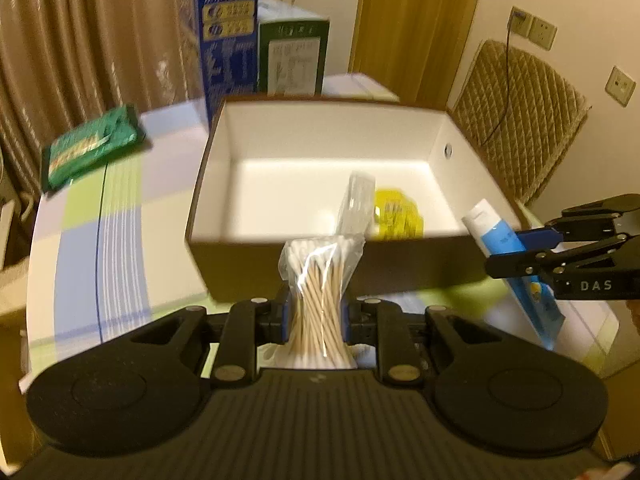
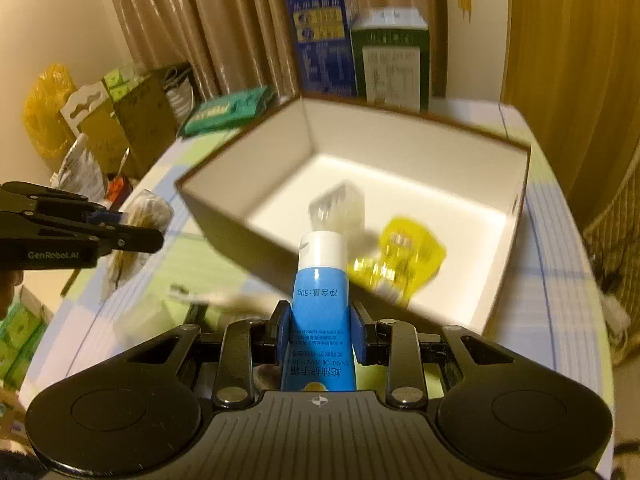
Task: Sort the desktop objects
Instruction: 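Carry the swab bag and blue tube into the cardboard box with both tools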
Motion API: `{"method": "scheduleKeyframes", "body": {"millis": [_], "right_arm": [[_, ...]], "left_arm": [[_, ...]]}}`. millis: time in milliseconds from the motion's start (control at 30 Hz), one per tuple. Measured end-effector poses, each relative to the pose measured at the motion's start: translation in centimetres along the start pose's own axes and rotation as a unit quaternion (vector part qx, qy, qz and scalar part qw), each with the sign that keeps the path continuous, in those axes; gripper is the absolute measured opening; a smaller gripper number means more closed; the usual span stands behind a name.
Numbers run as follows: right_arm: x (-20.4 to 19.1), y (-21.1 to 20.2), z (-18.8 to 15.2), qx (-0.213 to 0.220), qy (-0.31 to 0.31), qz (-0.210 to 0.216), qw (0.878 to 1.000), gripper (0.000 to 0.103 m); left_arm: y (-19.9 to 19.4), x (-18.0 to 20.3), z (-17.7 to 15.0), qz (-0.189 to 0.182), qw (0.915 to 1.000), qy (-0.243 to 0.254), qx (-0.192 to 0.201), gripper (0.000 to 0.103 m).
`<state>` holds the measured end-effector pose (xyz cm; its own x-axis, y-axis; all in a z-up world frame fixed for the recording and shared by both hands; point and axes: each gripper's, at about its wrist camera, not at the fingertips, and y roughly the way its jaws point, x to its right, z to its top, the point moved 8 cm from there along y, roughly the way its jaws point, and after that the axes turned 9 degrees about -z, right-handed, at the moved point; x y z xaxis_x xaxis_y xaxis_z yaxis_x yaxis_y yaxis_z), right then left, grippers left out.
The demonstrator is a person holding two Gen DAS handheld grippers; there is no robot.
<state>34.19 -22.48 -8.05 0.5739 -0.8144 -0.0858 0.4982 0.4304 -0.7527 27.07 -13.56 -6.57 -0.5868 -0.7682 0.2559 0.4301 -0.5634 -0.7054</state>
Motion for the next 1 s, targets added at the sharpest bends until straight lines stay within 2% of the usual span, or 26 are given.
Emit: {"method": "scheduleKeyframes", "body": {"millis": [333,500,633,1000], "right_arm": [[2.9,2.4,8.1,0.038,0.015,-0.016,0.999,0.028],[4.4,4.4,10.4,0.034,0.029,-0.03,0.999,0.028],[5.2,6.4,10.6,0.017,0.043,-0.035,0.998,0.028],[7.1,11.4,8.7,-0.041,0.047,-0.068,0.996,0.028]], "left_arm": [[2.9,-0.6,7.1,-0.008,0.9996,0.017,0.023,0.018],[5.0,-1.4,8.8,-0.013,0.9998,0.003,0.015,0.018],[7.1,-2.1,8.7,-0.009,0.9999,0.0,-0.007,0.018],[11.6,-4.0,7.2,0.001,0.9982,-0.01,-0.059,0.018]]}}
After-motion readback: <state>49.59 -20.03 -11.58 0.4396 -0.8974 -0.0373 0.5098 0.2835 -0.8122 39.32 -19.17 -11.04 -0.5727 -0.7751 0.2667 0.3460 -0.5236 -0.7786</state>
